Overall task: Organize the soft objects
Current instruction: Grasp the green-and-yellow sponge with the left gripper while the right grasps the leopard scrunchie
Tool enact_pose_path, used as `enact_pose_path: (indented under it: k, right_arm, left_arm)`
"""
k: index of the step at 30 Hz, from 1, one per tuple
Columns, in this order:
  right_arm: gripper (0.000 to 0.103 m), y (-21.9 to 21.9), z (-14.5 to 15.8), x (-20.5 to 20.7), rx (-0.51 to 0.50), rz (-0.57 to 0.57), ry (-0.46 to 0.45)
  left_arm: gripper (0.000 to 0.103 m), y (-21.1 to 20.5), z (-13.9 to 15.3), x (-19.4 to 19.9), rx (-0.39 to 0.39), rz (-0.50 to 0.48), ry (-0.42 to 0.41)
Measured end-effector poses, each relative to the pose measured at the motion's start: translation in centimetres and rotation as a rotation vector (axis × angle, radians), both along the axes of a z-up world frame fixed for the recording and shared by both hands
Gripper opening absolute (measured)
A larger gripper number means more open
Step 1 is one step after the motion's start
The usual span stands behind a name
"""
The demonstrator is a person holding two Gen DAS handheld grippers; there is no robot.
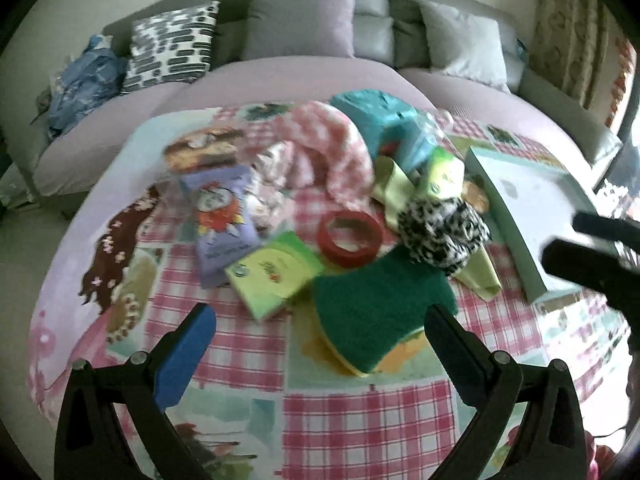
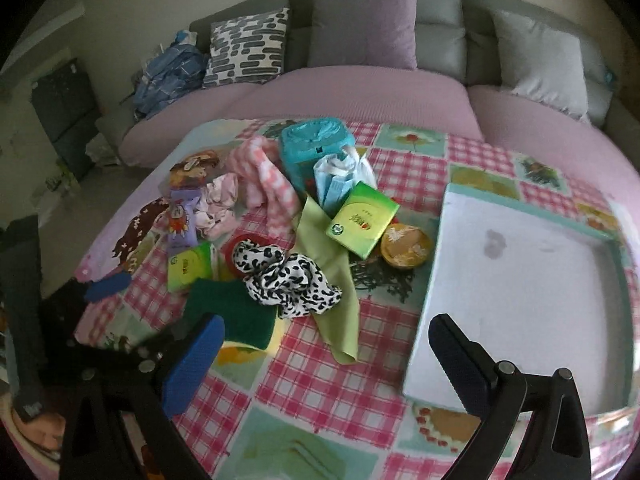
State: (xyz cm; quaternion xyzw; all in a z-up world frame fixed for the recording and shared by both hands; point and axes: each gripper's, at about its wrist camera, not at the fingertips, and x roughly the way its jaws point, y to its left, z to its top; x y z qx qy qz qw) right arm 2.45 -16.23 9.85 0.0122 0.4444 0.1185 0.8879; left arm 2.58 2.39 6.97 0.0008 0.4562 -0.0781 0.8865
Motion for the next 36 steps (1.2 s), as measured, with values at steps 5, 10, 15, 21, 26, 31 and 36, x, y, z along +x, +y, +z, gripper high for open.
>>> enact_pose_path:
  k: [5, 10, 15, 21, 26, 31, 36]
  right_arm:
    - [0.103, 0.1, -1.6, 1.5, 0.046, 0.021, 0.052]
    - [0.103, 1.3, -2.7, 2.5, 0.044, 0.064, 0.063]
    - [0.103, 1.6, -3.8, 3.4, 0.058, 0.075, 0.082]
    - [0.097, 2.0, -4.8, 4.2, 0.065, 0.082, 0.089]
    - [0.091, 2.5, -5.3, 4.7, 0.062, 0.090, 0.091]
    - [0.082, 2.8, -5.9, 5.1, 0.063, 0.098, 0.091]
    - [0.060, 2.6, -6.5, 5.5, 0.071, 0.090, 0.092]
  left_arm:
    - [0.103, -1.7, -1.4, 0.0, 0.013, -0.060, 0.019]
    - [0.103, -2.4, -2.7, 0.5, 0.041, -0.080, 0.037]
    - [0.102, -2.7, -3.4, 0.6, 0.039, -0.104, 0.045]
    - [0.095, -2.9, -3.6, 0.7, 0.039, -0.124, 0.040]
    - [0.086, -3.1, -3.7, 0.9, 0.027, -0.140, 0.034]
    - [0.075, -3.6, -3.8, 0.9, 0.015, -0.165, 0.025]
    - [0.072, -3.9, -4.0, 1.1, 0.028, -0.180, 0.029]
